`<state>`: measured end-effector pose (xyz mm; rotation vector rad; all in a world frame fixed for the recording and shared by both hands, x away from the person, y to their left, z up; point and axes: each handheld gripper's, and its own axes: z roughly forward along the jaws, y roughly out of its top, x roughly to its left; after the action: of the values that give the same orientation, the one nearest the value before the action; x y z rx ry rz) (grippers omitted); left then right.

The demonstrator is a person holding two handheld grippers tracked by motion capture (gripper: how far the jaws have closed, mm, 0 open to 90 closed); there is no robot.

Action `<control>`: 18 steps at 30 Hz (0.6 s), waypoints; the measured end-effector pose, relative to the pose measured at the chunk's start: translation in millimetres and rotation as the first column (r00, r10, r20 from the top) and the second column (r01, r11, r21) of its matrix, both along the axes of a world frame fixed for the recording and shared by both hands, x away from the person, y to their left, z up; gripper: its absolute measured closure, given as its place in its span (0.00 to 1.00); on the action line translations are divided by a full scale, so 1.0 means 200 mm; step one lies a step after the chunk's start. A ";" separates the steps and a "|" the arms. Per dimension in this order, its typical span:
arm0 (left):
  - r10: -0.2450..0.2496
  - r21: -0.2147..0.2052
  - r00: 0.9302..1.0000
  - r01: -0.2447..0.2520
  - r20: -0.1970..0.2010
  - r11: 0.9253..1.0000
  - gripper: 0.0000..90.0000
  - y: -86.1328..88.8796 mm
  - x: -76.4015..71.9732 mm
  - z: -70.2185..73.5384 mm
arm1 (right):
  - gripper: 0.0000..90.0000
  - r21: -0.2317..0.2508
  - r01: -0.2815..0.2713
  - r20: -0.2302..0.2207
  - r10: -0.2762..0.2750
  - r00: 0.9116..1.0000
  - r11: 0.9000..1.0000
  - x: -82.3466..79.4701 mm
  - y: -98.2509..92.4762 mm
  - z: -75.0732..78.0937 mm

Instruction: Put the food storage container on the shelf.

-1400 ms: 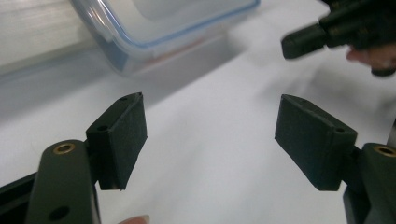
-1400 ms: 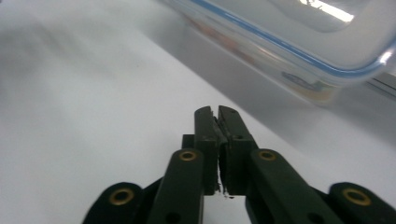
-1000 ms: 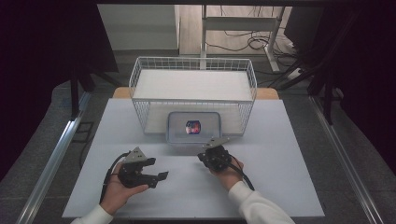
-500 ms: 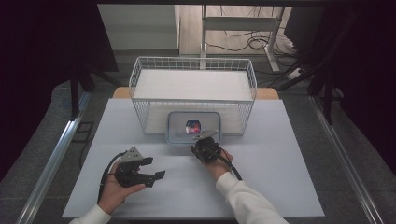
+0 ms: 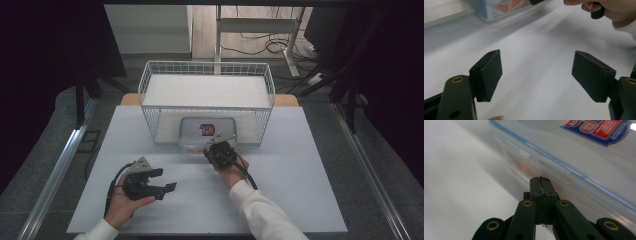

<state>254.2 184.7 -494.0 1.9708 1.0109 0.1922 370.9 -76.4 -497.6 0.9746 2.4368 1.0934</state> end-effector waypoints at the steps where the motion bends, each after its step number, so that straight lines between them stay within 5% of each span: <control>1: 0.002 -0.001 1.000 -0.002 -0.001 1.000 0.27 0.00 0.00 0.00 | 0.99 -0.001 0.007 -0.001 -0.007 1.000 1.000 0.01 0.00 0.00; 18: 0.016 -0.006 1.000 -0.016 -0.019 1.000 0.27 0.03 0.01 -0.02 | 0.99 0.044 0.092 -0.027 -0.091 0.995 0.995 0.26 0.00 0.00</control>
<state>256.2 191.4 -499.0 1.9625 1.0391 0.1789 422.3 -76.9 -497.4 1.1090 2.3707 1.1158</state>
